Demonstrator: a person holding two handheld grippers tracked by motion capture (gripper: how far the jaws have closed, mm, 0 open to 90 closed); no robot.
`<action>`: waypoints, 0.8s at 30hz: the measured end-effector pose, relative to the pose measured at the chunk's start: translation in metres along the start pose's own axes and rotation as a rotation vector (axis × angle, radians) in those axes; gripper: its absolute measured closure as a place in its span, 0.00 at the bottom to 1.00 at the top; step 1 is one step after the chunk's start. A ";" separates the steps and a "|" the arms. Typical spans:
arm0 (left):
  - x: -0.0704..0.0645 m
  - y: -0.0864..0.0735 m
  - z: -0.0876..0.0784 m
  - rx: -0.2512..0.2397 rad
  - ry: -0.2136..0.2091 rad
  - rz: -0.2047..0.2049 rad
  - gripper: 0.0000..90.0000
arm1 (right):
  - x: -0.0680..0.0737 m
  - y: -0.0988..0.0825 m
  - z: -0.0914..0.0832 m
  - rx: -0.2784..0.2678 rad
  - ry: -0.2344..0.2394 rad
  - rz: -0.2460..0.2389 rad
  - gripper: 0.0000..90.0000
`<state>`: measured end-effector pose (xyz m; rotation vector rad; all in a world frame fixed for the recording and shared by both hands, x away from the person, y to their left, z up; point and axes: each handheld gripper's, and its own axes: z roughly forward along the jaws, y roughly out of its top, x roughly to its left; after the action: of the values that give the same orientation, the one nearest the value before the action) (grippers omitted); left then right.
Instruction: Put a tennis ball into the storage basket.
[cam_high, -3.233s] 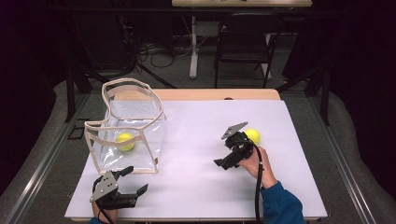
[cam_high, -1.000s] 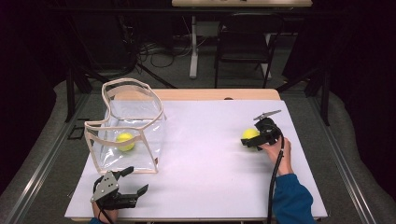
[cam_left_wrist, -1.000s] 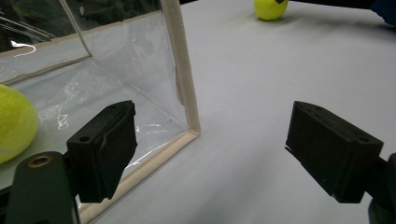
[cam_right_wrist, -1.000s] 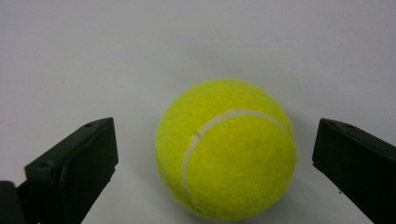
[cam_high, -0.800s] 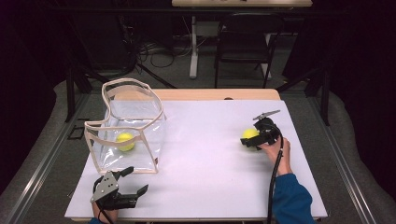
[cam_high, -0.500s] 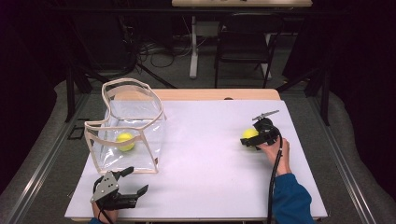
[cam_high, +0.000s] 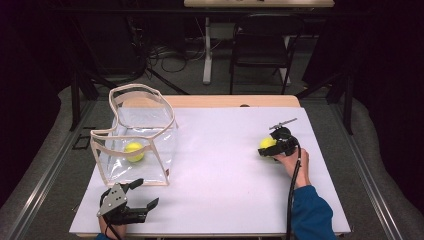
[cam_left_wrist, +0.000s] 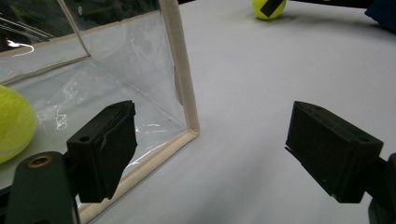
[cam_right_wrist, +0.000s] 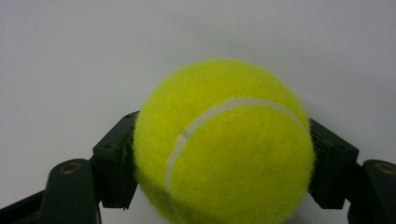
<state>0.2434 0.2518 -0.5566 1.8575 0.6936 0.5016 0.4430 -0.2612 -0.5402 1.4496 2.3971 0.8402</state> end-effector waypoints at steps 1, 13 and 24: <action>0.000 0.000 0.000 0.000 0.002 0.002 0.18 | 0.000 0.000 0.000 0.001 -0.001 0.001 0.28; -0.001 0.000 -0.001 -0.003 0.006 0.001 0.18 | 0.000 0.001 -0.007 -0.019 -0.010 -0.004 0.29; -0.001 0.000 -0.002 -0.004 0.006 0.001 0.18 | 0.007 0.004 -0.015 -0.031 -0.019 -0.029 0.29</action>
<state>0.2418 0.2524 -0.5560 1.8538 0.6949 0.5093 0.4363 -0.2591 -0.5251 1.4022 2.3747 0.8492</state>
